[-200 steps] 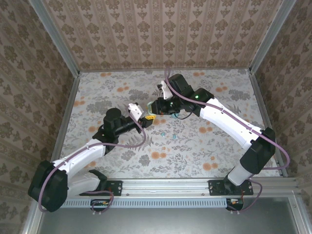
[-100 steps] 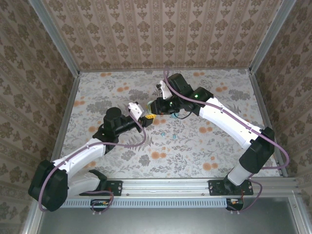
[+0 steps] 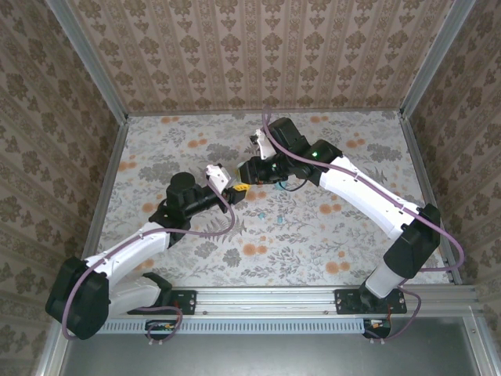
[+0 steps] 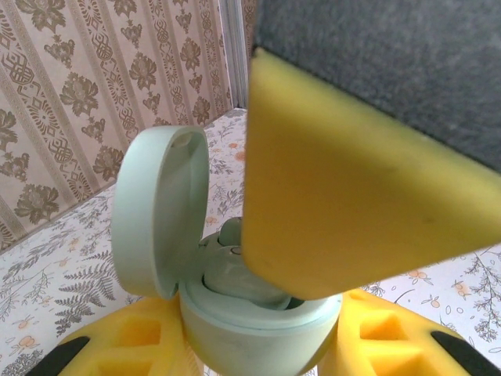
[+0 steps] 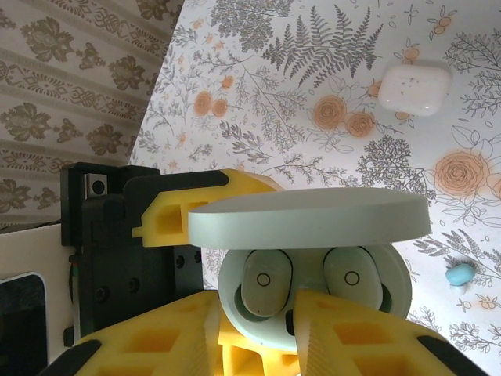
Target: Insert wireless bluetooth earbuds into charging case
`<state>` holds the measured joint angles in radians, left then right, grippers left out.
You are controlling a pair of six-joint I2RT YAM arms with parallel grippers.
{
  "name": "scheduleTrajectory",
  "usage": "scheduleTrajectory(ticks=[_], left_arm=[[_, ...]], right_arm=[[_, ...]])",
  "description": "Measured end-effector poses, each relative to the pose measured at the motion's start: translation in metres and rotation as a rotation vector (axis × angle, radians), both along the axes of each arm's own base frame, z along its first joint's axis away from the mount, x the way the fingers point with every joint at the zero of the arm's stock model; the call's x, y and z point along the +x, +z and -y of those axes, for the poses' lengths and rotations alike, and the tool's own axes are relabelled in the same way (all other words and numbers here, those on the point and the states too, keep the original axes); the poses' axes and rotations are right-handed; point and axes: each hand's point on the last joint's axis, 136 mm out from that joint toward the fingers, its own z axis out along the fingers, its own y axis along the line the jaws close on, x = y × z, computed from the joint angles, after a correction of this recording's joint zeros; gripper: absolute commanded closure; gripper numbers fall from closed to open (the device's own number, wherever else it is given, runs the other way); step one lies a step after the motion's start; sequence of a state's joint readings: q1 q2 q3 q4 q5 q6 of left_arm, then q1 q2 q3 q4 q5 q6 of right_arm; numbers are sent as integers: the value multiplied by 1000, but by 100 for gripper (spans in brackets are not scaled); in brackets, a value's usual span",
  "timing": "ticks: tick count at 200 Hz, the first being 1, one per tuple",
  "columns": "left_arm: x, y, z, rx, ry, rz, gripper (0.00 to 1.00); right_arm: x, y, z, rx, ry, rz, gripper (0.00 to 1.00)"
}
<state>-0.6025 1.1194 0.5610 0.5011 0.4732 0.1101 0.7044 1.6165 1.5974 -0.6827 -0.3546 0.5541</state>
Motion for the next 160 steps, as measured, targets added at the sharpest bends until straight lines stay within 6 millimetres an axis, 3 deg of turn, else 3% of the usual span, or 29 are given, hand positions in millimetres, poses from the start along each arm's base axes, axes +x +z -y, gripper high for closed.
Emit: scheduleTrajectory(ticks=[37,79,130,160], left_arm=[[1,0,0,0,4,1,73],[1,0,-1,0,7,1,73],[-2,3,2,-5,-12,4,73],[-11,12,12,-20,-64,18,73]], right_arm=[[-6,10,2,37,10,11,61],[-11,38,26,124,-35,71,59],[13,54,56,215,-159,95,52],[29,57,63,281,-197,58,48]])
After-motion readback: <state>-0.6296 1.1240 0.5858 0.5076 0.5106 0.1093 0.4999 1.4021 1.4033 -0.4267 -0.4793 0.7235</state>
